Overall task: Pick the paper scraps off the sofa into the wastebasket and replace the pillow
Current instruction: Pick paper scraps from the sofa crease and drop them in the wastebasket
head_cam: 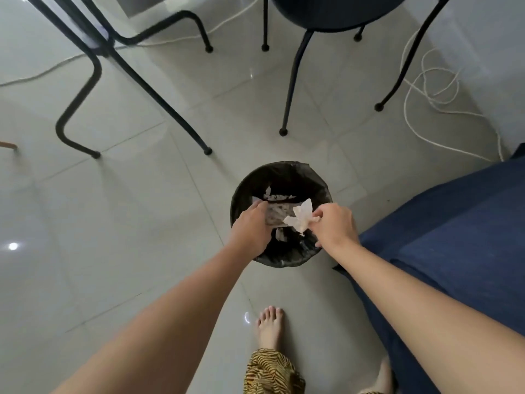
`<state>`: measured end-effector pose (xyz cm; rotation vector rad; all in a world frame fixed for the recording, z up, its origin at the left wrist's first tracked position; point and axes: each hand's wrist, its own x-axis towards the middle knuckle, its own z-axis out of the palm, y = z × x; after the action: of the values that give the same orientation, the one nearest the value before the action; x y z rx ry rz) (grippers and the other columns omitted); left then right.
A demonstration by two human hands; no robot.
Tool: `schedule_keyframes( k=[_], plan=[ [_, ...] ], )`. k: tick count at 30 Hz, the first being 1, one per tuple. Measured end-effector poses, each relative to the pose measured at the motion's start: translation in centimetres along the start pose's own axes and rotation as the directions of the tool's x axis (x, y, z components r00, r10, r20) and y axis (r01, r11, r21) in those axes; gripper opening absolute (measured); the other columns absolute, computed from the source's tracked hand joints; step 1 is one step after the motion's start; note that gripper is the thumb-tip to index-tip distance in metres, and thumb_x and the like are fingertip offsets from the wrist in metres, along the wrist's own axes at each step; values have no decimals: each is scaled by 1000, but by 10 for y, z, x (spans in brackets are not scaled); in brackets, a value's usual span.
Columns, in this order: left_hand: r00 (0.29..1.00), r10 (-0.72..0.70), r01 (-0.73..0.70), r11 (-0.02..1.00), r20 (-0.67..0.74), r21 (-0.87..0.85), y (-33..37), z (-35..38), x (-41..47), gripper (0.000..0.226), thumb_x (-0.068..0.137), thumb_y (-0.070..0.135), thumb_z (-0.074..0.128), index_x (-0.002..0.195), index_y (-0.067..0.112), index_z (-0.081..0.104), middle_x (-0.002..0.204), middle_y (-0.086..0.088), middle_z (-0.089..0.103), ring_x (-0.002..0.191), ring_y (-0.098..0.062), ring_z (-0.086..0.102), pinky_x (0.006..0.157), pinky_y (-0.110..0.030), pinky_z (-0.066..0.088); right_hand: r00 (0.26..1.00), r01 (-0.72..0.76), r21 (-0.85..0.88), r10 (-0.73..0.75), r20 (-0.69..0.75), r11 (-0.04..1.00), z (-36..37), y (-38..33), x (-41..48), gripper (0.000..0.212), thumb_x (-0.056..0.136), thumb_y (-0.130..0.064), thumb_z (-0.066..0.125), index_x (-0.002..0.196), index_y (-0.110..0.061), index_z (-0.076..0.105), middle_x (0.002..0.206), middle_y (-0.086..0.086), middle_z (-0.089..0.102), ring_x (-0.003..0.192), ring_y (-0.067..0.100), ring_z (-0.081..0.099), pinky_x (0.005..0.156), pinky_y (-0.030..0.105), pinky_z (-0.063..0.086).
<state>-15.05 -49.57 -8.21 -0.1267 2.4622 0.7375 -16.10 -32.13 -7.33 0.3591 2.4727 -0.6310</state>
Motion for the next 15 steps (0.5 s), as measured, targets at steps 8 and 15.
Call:
schedule_keyframes(
  k=[8,15],
  plan=[
    [998,-43,40,998,51,53,-8,-8,1,52,95,12,60,144,13,43,141,-3,51,122,-27,53,96,-34,46,973,-65,152,29,230,986,6,-8,9,51,87,-9,76,134,-7,55,124,15,61,106,35,65,82,50,62],
    [998,-36,32,996,46,89,9,-33,3,58,100,31,50,152,9,34,152,-7,42,137,-29,41,107,-38,36,976,23,106,-45,212,994,-29,-21,5,68,100,-38,55,159,-18,26,158,8,40,144,32,40,115,46,37]
  ],
)
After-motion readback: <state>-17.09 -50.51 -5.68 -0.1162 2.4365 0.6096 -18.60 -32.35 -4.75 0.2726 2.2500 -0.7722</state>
